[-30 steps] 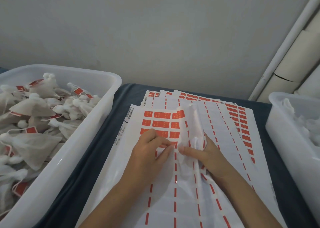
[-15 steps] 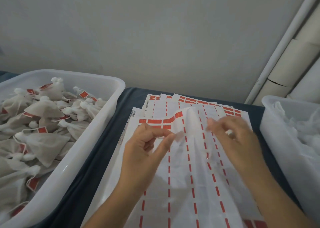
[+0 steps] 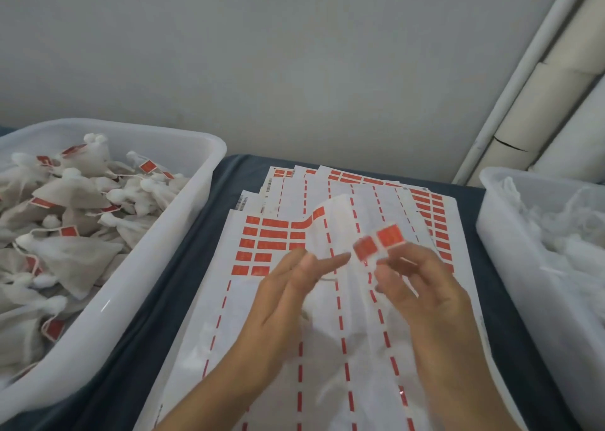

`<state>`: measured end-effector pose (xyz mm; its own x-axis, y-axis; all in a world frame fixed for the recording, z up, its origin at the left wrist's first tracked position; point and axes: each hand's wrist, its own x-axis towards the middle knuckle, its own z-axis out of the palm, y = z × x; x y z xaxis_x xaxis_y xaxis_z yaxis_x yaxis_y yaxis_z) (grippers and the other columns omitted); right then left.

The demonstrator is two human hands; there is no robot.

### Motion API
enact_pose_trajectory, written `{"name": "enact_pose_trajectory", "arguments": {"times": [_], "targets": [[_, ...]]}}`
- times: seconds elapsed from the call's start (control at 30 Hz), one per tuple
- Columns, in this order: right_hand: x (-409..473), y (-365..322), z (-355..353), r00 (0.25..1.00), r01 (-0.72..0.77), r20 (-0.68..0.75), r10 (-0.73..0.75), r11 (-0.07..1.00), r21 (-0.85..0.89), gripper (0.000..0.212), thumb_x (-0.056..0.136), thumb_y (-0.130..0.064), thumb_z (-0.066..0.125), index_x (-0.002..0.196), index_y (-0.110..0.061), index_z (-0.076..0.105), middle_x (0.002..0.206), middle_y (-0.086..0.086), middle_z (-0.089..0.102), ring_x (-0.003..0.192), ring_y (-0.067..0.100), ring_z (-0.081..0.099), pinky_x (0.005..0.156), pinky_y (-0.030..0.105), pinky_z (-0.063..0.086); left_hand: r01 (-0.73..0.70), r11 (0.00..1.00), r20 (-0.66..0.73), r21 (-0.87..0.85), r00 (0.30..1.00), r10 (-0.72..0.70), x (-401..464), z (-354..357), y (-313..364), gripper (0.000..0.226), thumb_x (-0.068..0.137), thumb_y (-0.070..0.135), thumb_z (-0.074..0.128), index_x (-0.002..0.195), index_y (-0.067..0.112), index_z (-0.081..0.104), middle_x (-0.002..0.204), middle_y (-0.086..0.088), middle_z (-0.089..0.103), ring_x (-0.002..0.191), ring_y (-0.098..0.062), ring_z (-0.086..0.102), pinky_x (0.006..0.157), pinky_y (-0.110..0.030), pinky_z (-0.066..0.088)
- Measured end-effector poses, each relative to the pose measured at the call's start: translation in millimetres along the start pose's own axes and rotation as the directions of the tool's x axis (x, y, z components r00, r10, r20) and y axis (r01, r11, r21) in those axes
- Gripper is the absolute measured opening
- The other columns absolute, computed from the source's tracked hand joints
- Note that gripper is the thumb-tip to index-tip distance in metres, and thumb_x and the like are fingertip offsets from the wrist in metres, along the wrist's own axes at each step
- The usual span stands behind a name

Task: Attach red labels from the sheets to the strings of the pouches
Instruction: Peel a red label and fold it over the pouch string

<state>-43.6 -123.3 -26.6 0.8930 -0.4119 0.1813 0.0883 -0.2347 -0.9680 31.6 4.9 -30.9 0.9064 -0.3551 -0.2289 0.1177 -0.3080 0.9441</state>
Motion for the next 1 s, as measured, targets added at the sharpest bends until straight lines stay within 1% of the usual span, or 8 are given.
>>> {"name": "enact_pose_trajectory", "arguments": {"times": [0.1,0.27,0.5,0.6,0.63,0.73,0.8,1.0], "targets": [[-6,4,7,0.989,0.131,0.067,-0.128,0.991,-0.037,0.065,0.055,-0.058,0.071,0.114,-0.050,0.043,0.101,-0.033,0.060,0.096,-0.007,0.060,0.069,0.002,0.045,0.119,0.979,0.076,0.166,0.988,-0.133,13,-2,13,0.045,0.091,0.033,0.050,0.054,0.013,0.034,0.053,-0.004,0.031,0.039,-0.007,0.029,0.050,-0.016,0.027],[-11,15,16,0.979,0.204,0.043,-0.201,0.975,-0.086,0.062,0.062,-0.043,0.067,0.116,-0.050,0.038,0.087,-0.034,0.065,0.081,-0.007,0.065,0.067,-0.002,0.042,0.089,0.980,0.036,0.175,0.995,-0.097,8,9,20,0.044,0.090,0.037,0.049,0.054,0.016,0.034,0.052,0.000,0.031,0.046,-0.009,0.029,0.039,-0.014,0.031],[-13,14,16,0.978,0.203,0.054,-0.203,0.979,0.001,0.064,0.060,-0.043,0.068,0.117,-0.047,0.039,0.083,-0.023,0.070,0.078,-0.001,0.068,0.068,0.002,0.045,0.137,0.956,0.042,0.261,0.987,-0.153,15,13,20,0.046,0.092,0.040,0.043,0.058,0.010,0.037,0.059,-0.002,0.034,0.049,-0.014,0.030,0.053,-0.013,0.028],[-13,13,16,0.980,0.196,0.029,-0.195,0.981,-0.004,0.060,0.062,-0.039,0.068,0.115,-0.046,0.040,0.083,-0.023,0.070,0.079,0.001,0.068,0.068,0.002,0.045,0.021,0.980,-0.004,0.196,1.000,-0.020,3,12,0,0.051,0.091,0.045,0.045,0.091,-0.003,0.064,0.060,0.002,0.043,0.051,-0.013,0.041,0.083,-0.013,0.047],[-13,12,15,0.980,0.197,0.014,-0.197,0.980,-0.009,0.059,0.063,-0.037,0.068,0.115,-0.046,0.040,0.083,-0.023,0.069,0.079,0.000,0.067,0.068,0.002,0.045,-0.121,0.981,-0.001,0.152,0.993,0.122,-5,11,-7,0.049,0.090,0.050,0.045,0.109,0.011,0.066,0.066,0.002,0.052,0.060,-0.012,0.051,0.093,-0.015,0.044],[-10,11,8,0.983,0.178,-0.037,-0.178,0.984,-0.004,0.058,0.065,-0.035,0.070,0.113,-0.048,0.040,0.083,-0.021,0.070,0.080,0.001,0.067,0.066,0.000,0.044,-0.433,0.890,0.005,0.142,0.900,0.437,-27,4,-18,0.028,0.076,0.059,0.043,0.098,0.049,0.057,0.093,0.030,0.057,0.094,0.009,0.052,0.076,-0.002,0.041],[-7,12,2,0.987,0.143,-0.068,-0.143,0.990,0.004,0.059,0.064,-0.036,0.070,0.112,-0.051,0.040,0.083,-0.021,0.070,0.080,0.000,0.067,0.064,-0.001,0.043,-0.366,0.915,0.019,0.171,0.929,0.368,-27,-2,-18,0.022,0.068,0.056,0.048,0.080,0.043,0.060,0.090,0.032,0.058,0.091,0.012,0.053,0.070,-0.002,0.043],[-2,12,-3,0.999,0.049,-0.011,-0.049,0.999,0.021,0.053,0.061,-0.052,0.074,0.107,-0.045,0.049,0.096,-0.034,0.063,0.092,-0.013,0.058,0.061,-0.004,0.041,-0.227,0.958,0.006,-0.177,0.973,0.232,-27,-7,-13,0.028,0.057,0.050,0.061,0.071,0.028,0.072,0.069,0.014,0.066,0.059,0.003,0.056,0.062,-0.018,0.042]]}}
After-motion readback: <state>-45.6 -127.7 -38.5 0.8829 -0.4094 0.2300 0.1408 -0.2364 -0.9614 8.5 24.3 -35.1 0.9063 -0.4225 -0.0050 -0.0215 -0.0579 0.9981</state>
